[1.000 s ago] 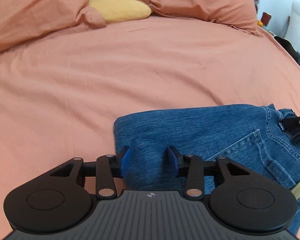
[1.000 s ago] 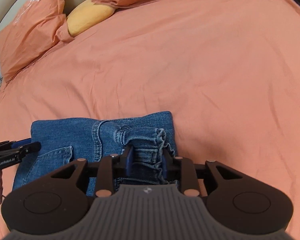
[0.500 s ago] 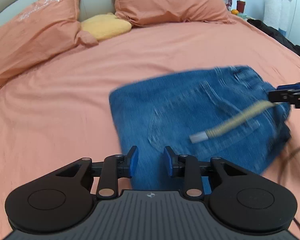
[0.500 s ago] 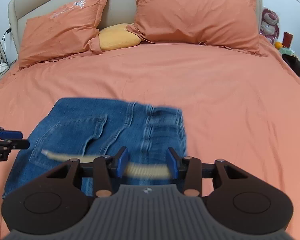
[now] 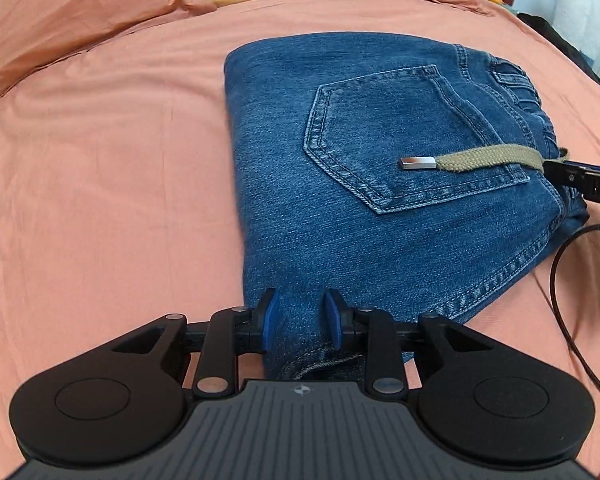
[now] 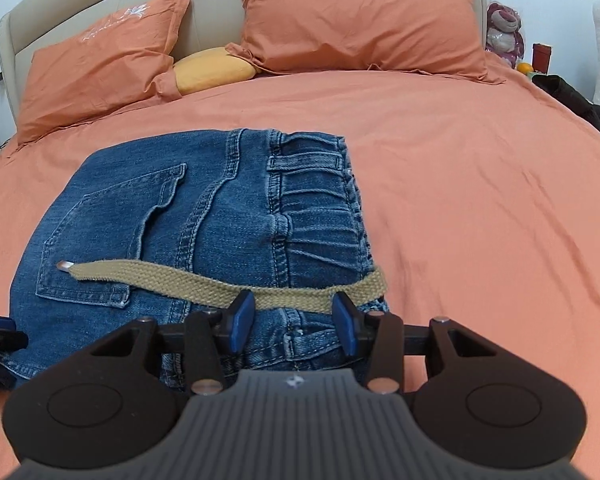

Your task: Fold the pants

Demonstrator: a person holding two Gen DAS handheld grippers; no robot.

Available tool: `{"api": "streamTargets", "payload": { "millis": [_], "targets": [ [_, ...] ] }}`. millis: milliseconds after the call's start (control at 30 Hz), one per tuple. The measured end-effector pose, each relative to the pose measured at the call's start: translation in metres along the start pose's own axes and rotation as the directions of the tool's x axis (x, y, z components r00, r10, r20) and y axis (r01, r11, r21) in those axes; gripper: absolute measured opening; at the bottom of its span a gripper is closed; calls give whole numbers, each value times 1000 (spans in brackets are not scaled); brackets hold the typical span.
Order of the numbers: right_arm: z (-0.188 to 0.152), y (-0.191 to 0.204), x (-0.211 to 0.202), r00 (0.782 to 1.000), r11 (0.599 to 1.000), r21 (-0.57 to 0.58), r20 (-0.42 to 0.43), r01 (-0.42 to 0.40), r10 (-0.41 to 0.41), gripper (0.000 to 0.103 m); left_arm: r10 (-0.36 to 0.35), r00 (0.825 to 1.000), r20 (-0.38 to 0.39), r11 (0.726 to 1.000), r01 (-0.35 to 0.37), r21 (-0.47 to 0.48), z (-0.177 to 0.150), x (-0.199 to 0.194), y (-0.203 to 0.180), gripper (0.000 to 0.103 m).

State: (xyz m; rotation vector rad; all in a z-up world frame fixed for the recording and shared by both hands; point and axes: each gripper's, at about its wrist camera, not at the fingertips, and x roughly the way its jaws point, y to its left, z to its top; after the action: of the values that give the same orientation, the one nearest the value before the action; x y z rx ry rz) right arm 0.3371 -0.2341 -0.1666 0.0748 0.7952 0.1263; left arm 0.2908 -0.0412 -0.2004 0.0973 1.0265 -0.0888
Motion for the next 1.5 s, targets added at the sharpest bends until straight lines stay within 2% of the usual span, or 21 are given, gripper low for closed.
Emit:
{"api": "streamTargets", "payload": {
  "millis": [200, 267, 300, 333, 367, 467, 500, 533, 567, 633, 667, 800, 933, 1100, 1233, 1267, 1333, 1367, 1400, 1467, 1500],
  "targets": [
    [-2, 0, -12, 1000, 999, 49, 26, 16, -17, 41, 50, 998, 28, 998, -51, 24, -7, -13, -13, 33],
    [-1, 1, -25, 999, 997, 78, 46, 18, -22, 51, 55, 998, 38, 998, -56, 24, -7, -20, -14, 34],
    [-1, 1, -33, 998, 995, 96, 61, 19, -25, 64, 56, 998, 43, 998, -57, 20, -7, -24, -14, 35],
    [-3, 0, -40, 997, 993, 117, 75, 13, -22, 70, 52, 998, 47, 999, -53, 14, -6, -27, -14, 39],
    [-7, -2, -46, 996, 991, 135, 84, -1, -11, 70, 44, 998, 50, 999, -45, 9, -6, -30, -13, 44],
    [-14, -11, -55, 996, 981, 195, 86, -12, -5, 73, 34, 997, 67, 999, -35, 8, -5, -38, -14, 50],
    [-16, -17, -55, 996, 975, 223, 84, -16, -3, 80, 31, 996, 78, 999, -32, 10, -4, -40, -14, 52],
    [-17, -23, -54, 997, 966, 256, 78, -23, 3, 84, 26, 996, 89, 1000, -27, 5, -2, -42, -12, 59],
    [-18, -31, -52, 997, 955, 296, 71, -33, 12, 84, 18, 995, 102, 1000, -17, -6, 0, -44, -10, 67],
    [-21, -47, -44, 998, 921, 385, 49, -56, 41, 84, -16, 991, 130, 999, 21, -38, 4, -45, -2, 78],
    [-22, -55, -39, 997, 901, 429, 38, -72, 62, 84, -38, 989, 142, 997, 47, -57, 6, -43, 4, 80],
    [-29, -78, -18, 986, 812, 565, 18, -146, 165, 84, -102, 981, 165, 972, 133, -193, 16, -27, 34, 80],
    [-29, -89, -2, 971, 749, 629, 42, -209, 235, 85, -121, 972, 199, 922, 184, -342, 21, -6, 62, 80],
    [-29, -96, 13, 955, 710, 656, 53, -255, 293, 82, -242, 951, 190, 841, 304, -448, 26, 29, 85, 76],
    [-26, -101, 24, 942, 709, 643, 57, -289, 332, 79, -301, 929, 214, 792, 369, -486, 25, 49, 94, 75],
    [-25, -101, 26, 938, 711, 637, 58, -298, 341, 78, -307, 926, 221, 791, 377, -482, 25, 52, 94, 74],
    [-23, -104, 31, 931, 703, 638, 65, -315, 358, 68, -312, 922, 229, 803, 384, -455, 23, 52, 92, 70],
    [-23, -105, 33, 929, 695, 643, 69, -320, 364, 67, -314, 921, 229, 808, 386, -446, 23, 53, 91, 61],
    [-23, -104, 34, 928, 692, 645, 72, -324, 367, 64, -322, 918, 230, 807, 393, -440, 24, 52, 91, 58],
    [-21, -102, 34, 922, 696, 633, 74, -338, 380, 56, -334, 915, 224, 801, 401, -444, 26, 49, 87, 36],
    [-21, -101, 34, 920, 696, 630, 76, -344, 386, 51, -325, 919, 221, 802, 392, -450, 26, 48, 83, 36]
  ]
}}
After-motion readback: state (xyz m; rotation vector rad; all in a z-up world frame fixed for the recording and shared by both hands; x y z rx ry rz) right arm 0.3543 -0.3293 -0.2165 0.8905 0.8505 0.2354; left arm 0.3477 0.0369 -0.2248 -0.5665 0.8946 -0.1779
